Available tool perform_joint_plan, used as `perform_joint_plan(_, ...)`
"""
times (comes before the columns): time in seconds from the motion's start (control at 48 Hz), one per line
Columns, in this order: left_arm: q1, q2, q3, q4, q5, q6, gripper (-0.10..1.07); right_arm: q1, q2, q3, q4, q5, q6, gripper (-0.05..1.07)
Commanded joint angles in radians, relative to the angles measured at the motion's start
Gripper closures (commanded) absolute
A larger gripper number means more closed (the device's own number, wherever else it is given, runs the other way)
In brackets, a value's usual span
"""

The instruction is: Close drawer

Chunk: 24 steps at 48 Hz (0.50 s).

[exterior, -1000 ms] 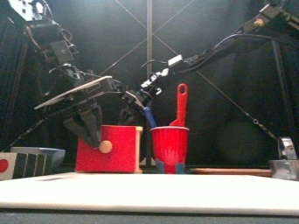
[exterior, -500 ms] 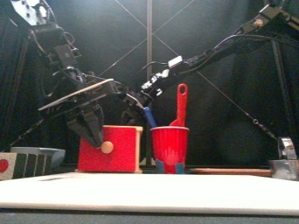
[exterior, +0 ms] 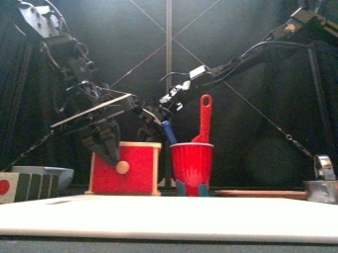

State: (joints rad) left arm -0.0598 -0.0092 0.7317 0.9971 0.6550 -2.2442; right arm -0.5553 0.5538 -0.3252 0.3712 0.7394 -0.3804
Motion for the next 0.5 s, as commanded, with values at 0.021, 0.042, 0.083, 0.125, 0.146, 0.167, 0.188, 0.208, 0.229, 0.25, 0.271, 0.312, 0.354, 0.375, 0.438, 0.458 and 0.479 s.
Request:
perform_joint_plan(0.021,0.021,-0.008,-0.014,0.02,0.003,0.002,0.45,0.002,-0.021,-0.015,0.002,0.011,-0.003,0.66)
perform_joint_plan(0.042,0.025,-0.006,-0.015,0.023,0.003,0.002,0.45,0.002,-0.021,-0.014,0.002,0.011,-0.003,0.66)
perform_joint_plan(0.083,0.031,-0.006,-0.014,0.028,0.003,0.002,0.45,0.002,-0.021,-0.014,0.002,0.011,-0.003,0.66)
perform_joint_plan(0.125,0.037,-0.008,-0.014,0.034,0.003,0.002,0.45,0.003,-0.021,-0.012,0.002,0.011,-0.003,0.66)
perform_joint_plan(0.146,0.038,-0.008,-0.014,0.035,0.003,0.002,0.45,0.003,-0.021,-0.012,0.002,0.011,-0.003,0.66)
perform_joint_plan(0.167,0.043,-0.008,-0.014,0.035,0.003,0.002,0.45,0.003,-0.021,-0.012,0.002,0.011,-0.003,0.66)
perform_joint_plan(0.188,0.044,-0.008,-0.014,0.037,0.003,0.002,0.45,0.002,-0.021,-0.012,0.002,0.011,-0.003,0.66)
perform_joint_plan(0.208,0.046,-0.006,-0.014,0.038,0.003,0.002,0.45,0.003,-0.021,-0.012,0.002,0.011,-0.003,0.66)
perform_joint_plan(0.229,0.048,-0.008,-0.014,0.04,0.003,0.003,0.45,0.003,-0.021,-0.012,0.002,0.011,-0.005,0.66)
perform_joint_plan(0.25,0.051,-0.006,-0.014,0.04,0.003,0.003,0.45,0.003,-0.021,-0.012,0.002,0.012,-0.005,0.66)
perform_joint_plan(0.271,0.054,-0.008,-0.012,0.04,0.003,0.003,0.45,0.003,-0.021,-0.012,0.0,0.012,-0.003,0.66)
perform_joint_plan(0.312,0.058,-0.008,-0.012,0.043,0.003,0.003,0.45,0.003,-0.021,-0.012,0.0,0.014,-0.003,0.66)
perform_joint_plan(0.354,0.061,-0.008,-0.011,0.043,0.003,0.003,0.45,0.003,-0.021,-0.012,0.0,0.015,-0.003,0.66)
perform_joint_plan(0.375,0.061,-0.006,-0.009,0.044,0.003,0.003,0.45,0.003,-0.021,-0.012,0.0,0.015,-0.003,0.66)
perform_joint_plan(0.438,0.063,-0.008,-0.009,0.046,0.003,0.003,0.45,0.003,-0.02,-0.012,0.0,0.015,-0.003,0.66)
perform_joint_plan(0.458,0.063,-0.008,-0.009,0.048,0.003,0.003,0.45,0.003,-0.021,-0.012,0.0,0.015,-0.003,0.66)
perform_joint_plan(0.479,0.063,-0.008,-0.009,0.049,0.002,0.006,0.45,0.003,-0.021,-0.012,0.0,0.015,-0.003,0.66)
